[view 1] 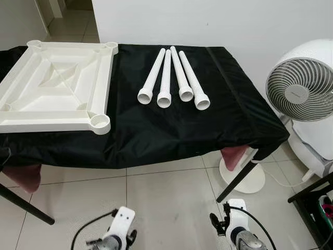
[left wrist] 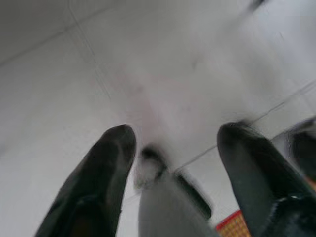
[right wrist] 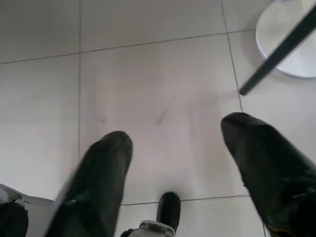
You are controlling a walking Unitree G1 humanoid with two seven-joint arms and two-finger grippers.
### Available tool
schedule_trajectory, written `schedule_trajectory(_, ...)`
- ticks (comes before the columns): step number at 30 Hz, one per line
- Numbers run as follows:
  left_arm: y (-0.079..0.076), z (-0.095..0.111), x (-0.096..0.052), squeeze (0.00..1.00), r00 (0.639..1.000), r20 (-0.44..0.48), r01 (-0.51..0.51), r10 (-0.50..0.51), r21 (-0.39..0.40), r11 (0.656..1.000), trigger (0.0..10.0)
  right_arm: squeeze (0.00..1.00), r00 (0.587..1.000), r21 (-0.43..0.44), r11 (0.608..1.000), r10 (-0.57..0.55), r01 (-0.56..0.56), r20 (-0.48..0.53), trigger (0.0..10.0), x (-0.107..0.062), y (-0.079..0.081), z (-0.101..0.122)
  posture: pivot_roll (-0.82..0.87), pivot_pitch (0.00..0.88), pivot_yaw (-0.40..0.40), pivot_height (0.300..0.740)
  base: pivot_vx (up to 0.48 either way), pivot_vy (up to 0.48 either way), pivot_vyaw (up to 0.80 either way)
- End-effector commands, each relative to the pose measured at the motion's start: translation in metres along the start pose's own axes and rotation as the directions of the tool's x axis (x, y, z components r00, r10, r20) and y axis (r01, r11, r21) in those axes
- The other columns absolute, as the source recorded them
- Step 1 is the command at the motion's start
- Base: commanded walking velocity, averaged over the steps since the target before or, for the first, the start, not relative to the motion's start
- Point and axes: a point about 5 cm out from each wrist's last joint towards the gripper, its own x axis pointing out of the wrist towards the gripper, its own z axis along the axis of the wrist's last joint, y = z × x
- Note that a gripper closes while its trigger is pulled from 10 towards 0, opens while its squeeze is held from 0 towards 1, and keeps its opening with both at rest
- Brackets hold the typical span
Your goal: Building children table
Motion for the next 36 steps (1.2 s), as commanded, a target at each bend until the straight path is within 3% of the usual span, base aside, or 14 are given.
schedule_trajectory(1,0.008,0.027,0.002,1.00,0.991,0.119,0.052,-0.058,0.049,0.997,10.0,1.00,0.998,-0.021,0.999,0.029,-0.028,0.047,10.0,0.001,0.001,0.007,0.01,0.056,-0.013,0.740,0.000,0.000,0.00)
schedule_trajectory(2,0.008,0.027,0.002,1.00,0.991,0.119,0.052,-0.058,0.049,0.997,10.0,1.00,0.998,-0.021,0.999,0.029,-0.028,0.047,10.0,0.001,0.001,0.007,0.01,0.056,-0.013,0.740,0.000,0.000,0.00)
schedule_trajectory(3,0.006,0.031,0.002,0.00,0.986,0.140,0.082,-0.092,0.078,0.994,10.0,0.99,0.996,-0.033,0.998,0.054,-0.052,0.066,10.0,0.001,0.002,0.009,0.01,0.058,-0.014,0.740,0.000,0.000,0.00)
schedule_trajectory(4,0.005,0.035,0.002,0.00,0.978,0.160,0.114,-0.132,0.113,0.987,10.0,0.99,0.993,-0.046,0.996,0.084,-0.081,0.085,10.0,0.000,0.003,0.011,0.01,0.058,-0.014,0.740,0.000,0.000,0.00)
schedule_trajectory(5,0.004,0.037,0.001,0.00,0.973,0.170,0.136,-0.154,0.116,0.984,10.0,0.00,0.991,-0.044,0.995,0.099,-0.095,0.089,10.0,0.001,0.003,0.012,0.01,0.056,-0.016,0.740,0.000,0.000,0.00)
schedule_trajectory(8,0.004,0.043,0.001,0.00,0.961,0.199,0.164,-0.191,0.143,0.976,10.0,0.00,0.987,-0.045,0.993,0.116,-0.112,0.115,10.0,0.001,0.002,0.017,0.01,0.066,-0.008,0.740,0.000,0.000,0.00)
schedule_trajectory(12,0.002,0.060,-0.004,0.00,0.904,0.257,0.299,-0.342,0.191,0.935,10.0,0.00,0.950,-0.052,0.981,0.193,-0.186,0.245,10.0,0.001,0.003,0.040,0.01,0.078,-0.002,0.740,0.000,0.000,0.00)
schedule_trajectory(17,0.002,0.068,-0.009,0.00,0.856,0.271,0.377,-0.440,0.255,0.890,10.0,0.00,0.921,-0.060,0.964,0.267,-0.261,0.284,10.0,0.000,0.005,0.048,0.01,0.080,-0.003,0.740,0.000,0.000,0.00)
schedule_trajectory(24,0.006,0.094,-0.024,0.00,0.762,0.275,0.483,-0.587,0.363,0.797,10.0,0.00,0.807,-0.185,0.885,0.466,-0.428,0.363,10.0,-0.015,0.007,0.076,0.02,0.082,-0.003,0.740,0.000,0.000,0.00)
schedule_trajectory(25,0.007,0.104,-0.031,0.00,0.723,0.256,0.530,-0.641,0.389,0.753,10.0,0.00,0.761,-0.226,0.845,0.535,-0.484,0.368,10.0,-0.021,0.006,0.088,0.02,0.080,-0.003,0.740,0.000,0.000,0.00)
schedule_trajectory(29,0.010,0.119,-0.041,0.00,0.682,0.250,0.562,-0.687,0.422,0.712,10.0,0.00,0.713,-0.275,0.804,0.595,-0.528,0.371,10.0,-0.029,0.004,0.103,0.02,0.075,-0.002,0.740,0.000,0.000,0.00)
schedule_trajectory(33,0.019,0.145,-0.053,0.00,0.652,0.270,0.562,-0.709,0.456,0.690,10.0,0.00,0.661,-0.331,0.776,0.631,-0.537,0.407,10.0,-0.038,-0.004,0.129,0.02,0.068,-0.003,0.740,0.000,0.000,0.00)
schedule_trajectory(34,0.028,0.169,-0.064,0.00,0.637,0.314,0.538,-0.704,0.474,0.697,10.0,0.00,0.623,-0.360,0.773,0.634,-0.522,0.458,10.0,-0.046,-0.011,0.155,0.02,0.065,-0.003,0.740,0.000,0.000,0.00)
schedule_trajectory(36,0.028,0.169,-0.064,0.00,0.637,0.314,0.538,-0.704,0.474,0.697,10.0,0.00,0.623,-0.360,0.773,0.634,-0.522,0.458,10.0,-0.046,-0.011,0.155,0.02,0.065,-0.003,0.740,0.000,0.000,0.00)
